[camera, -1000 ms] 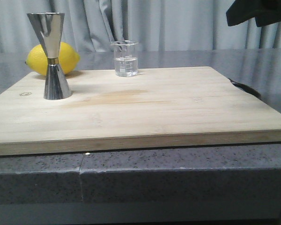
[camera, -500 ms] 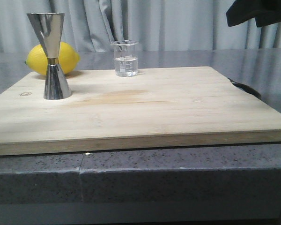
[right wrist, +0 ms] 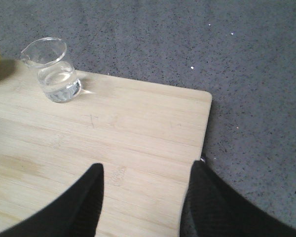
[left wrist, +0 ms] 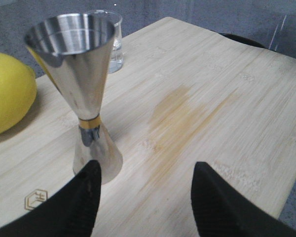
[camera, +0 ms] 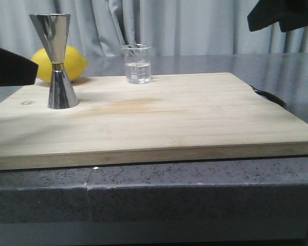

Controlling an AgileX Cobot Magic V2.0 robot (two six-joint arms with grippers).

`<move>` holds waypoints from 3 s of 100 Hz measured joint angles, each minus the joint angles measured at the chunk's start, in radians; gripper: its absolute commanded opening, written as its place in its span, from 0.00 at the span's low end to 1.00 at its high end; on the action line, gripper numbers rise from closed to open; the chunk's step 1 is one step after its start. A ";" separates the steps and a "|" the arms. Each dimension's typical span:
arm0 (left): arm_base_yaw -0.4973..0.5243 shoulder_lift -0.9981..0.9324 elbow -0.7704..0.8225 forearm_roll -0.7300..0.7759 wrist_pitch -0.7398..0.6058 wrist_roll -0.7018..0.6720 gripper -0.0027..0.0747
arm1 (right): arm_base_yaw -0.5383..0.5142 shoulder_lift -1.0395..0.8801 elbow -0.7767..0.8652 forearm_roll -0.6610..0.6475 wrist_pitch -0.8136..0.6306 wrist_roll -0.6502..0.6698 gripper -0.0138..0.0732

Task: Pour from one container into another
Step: 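Move the left gripper down toward the steel jigger, then close the left gripper around the jigger's gold band and lift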

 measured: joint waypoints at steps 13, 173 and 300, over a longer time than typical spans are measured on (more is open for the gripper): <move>0.000 0.034 -0.038 0.000 0.006 0.024 0.51 | 0.000 0.000 0.000 0.000 0.000 0.000 0.56; 0.122 0.415 -0.241 0.005 0.290 0.105 0.51 | 0.000 0.000 0.000 0.000 -0.019 0.000 0.56; 0.122 0.476 -0.244 0.007 0.382 0.110 0.01 | 0.026 0.039 0.000 0.000 -0.059 0.000 0.56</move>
